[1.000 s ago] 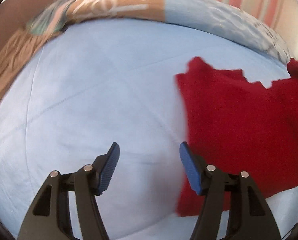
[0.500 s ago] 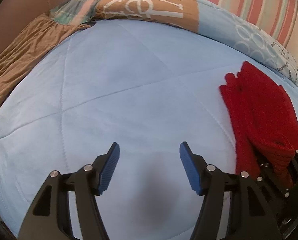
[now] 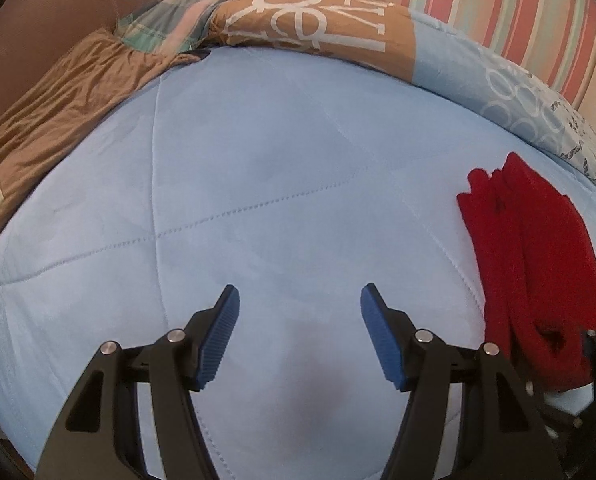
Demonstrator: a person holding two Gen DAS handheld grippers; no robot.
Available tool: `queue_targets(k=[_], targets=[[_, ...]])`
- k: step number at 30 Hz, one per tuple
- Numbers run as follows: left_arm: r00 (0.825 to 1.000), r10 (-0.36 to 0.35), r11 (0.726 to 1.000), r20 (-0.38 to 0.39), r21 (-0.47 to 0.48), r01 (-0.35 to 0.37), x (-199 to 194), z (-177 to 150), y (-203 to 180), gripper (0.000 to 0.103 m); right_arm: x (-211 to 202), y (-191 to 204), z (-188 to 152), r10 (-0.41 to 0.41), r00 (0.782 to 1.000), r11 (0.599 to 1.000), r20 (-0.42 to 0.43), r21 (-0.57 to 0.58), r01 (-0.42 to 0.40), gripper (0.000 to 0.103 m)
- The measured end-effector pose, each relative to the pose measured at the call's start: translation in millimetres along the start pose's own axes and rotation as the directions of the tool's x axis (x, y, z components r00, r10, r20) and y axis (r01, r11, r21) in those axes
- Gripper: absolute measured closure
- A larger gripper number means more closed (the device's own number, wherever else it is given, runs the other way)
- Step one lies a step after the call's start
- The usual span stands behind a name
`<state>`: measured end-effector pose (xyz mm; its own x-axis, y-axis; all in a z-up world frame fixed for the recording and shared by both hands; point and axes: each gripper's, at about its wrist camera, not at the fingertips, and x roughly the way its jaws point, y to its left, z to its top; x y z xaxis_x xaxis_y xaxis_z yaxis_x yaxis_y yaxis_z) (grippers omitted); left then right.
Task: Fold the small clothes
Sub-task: 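Lower the folded sweater onto the bed and open the right gripper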
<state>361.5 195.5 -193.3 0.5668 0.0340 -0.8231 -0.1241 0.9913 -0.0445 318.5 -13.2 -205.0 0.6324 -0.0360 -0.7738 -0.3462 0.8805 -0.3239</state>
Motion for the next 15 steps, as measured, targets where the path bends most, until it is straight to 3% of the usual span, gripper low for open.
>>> queue_targets(k=[2,3,7,12,15], targets=[[1.000,0.003,1.000,0.007,0.018,-0.003,-3,6,-2,0.039,-26,-12,-3,0.079,0.995,0.996,0.061,0.033,-0.081,0.005],[1.000,0.003,1.000,0.011,0.023,-0.003,-5,9,-4,0.039,-40,-18,-5,0.107,0.989,0.992,0.100,0.049,-0.113,0.003],[0.999,-0.032,0.997,0.026,0.065,0.031,-15,20,-25,0.039,-77,-62,-22,0.166,0.966,0.971,0.197,0.137,-0.195,0.003],[0.992,-0.117,0.978,0.041,0.177,0.108,-21,32,-95,0.039,-71,-115,-42,0.151,0.976,0.918,0.156,0.345,-0.197,0.003],[0.985,-0.174,0.961,0.000,0.217,0.169,-11,40,-138,0.039,-67,-132,-54,0.120,0.983,0.888,0.141,0.427,-0.170,0.004]])
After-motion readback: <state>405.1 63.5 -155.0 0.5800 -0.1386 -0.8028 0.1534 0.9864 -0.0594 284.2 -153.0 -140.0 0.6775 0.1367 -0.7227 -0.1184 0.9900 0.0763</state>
